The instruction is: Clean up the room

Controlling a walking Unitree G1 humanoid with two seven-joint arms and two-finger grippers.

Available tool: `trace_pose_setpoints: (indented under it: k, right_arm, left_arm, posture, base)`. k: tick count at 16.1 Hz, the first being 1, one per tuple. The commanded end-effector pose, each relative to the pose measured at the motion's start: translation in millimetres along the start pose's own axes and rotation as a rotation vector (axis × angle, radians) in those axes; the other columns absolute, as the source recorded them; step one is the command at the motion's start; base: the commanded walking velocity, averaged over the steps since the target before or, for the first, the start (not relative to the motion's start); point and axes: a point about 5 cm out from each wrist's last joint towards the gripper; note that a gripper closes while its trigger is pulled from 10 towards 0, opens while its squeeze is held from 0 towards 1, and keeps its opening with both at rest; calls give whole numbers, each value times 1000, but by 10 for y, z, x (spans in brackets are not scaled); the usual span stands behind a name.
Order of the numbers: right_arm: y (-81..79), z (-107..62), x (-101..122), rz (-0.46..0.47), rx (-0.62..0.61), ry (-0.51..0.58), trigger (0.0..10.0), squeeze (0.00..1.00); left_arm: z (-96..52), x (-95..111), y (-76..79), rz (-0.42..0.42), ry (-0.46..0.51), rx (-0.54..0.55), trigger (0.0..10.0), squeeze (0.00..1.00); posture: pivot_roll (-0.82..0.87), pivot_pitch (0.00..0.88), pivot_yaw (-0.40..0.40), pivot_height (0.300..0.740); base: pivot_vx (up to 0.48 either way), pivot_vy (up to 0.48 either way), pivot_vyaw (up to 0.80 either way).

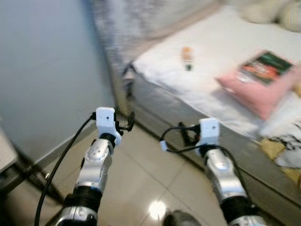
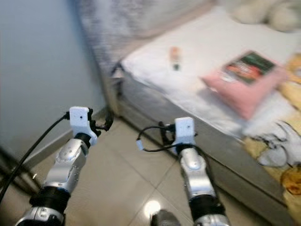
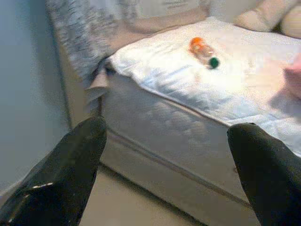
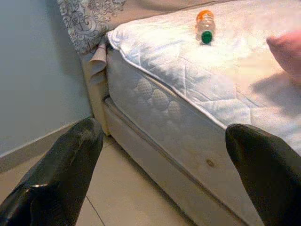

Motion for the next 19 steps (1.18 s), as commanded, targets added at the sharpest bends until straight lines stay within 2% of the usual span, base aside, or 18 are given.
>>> trace_pose_setpoints:
  k: [1, 3, 5, 7, 8, 10, 12, 14, 15, 17, 19]
  right_arm:
    - [-9, 33, 53, 8, 1, 15, 10000, 0]
    - [-38, 37, 74, 13, 5, 34, 10000, 0]
    - [-13, 36, 171, 48, -19, 108, 10000, 0]
    - [14, 40, 265, 62, -46, 170, 10000, 0]
    - [118, 29, 392, 54, -134, 257, 10000, 0]
    - [190, 36, 397, 53, -175, 259, 10000, 0]
    - [175, 39, 366, 45, -164, 242, 10000, 0]
    - [43, 41, 317, -1, -107, 224, 10000, 0]
    - [10, 50, 297, 13, -99, 215, 10000, 0]
    - [-24, 79, 269, 10, -74, 191, 10000, 0]
    - [-44, 96, 286, 0, -57, 193, 10000, 0]
  left_arm:
    - [37, 96, 59, 35, 40, -34, 10000, 0]
    - [51, 161, 79, 34, 73, -50, 10000, 0]
    - [65, 219, 105, 42, 110, -74, 10000, 0]
    - [93, 245, 117, 34, 114, -59, 10000, 0]
    - [119, 308, 135, 50, 142, -58, 10000, 0]
    - [142, 343, 111, 56, 146, -36, 10000, 0]
    - [149, 351, 107, 63, 148, -42, 10000, 0]
    - [159, 375, 85, 36, 161, -46, 10000, 0]
    - [173, 385, 70, 35, 160, -36, 10000, 0]
    - [202, 402, 50, 32, 159, -23, 10000, 0]
    - [217, 391, 34, 36, 151, -10, 10000, 0]
  posture:
    - [-163, 0, 26, 740]
    - [-165, 0, 31, 740]
    - [-167, 0, 30, 740]
    - [-173, 0, 30, 740]
    - [-174, 0, 30, 740]
    - [-176, 0, 38, 740]
    - [-176, 0, 40, 740]
    - [-175, 0, 45, 740]
    - [-173, 0, 46, 740]
    - [-175, 0, 41, 740]
    - [-176, 0, 35, 740]
  base:
    - [0, 0, -800]
    - [0, 0, -800]
    - [0, 0, -800]
    - [0, 461, -800]
    - [0, 454, -800]
    - [195, 139, 0]
    - [0, 0, 0]
    - [0, 0, 0]
    - [0, 424, -763]
    - [0, 424, -753]
    - [0, 424, 0]
Point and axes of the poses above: a point about 5 cm out from each wrist's last joint towards the gripper, its own z axis pointing out of the wrist towards the gripper, its own x axis along the axis of the wrist's last joint, y = z × x, and after that the axes turned 13 degrees about z, right-handed
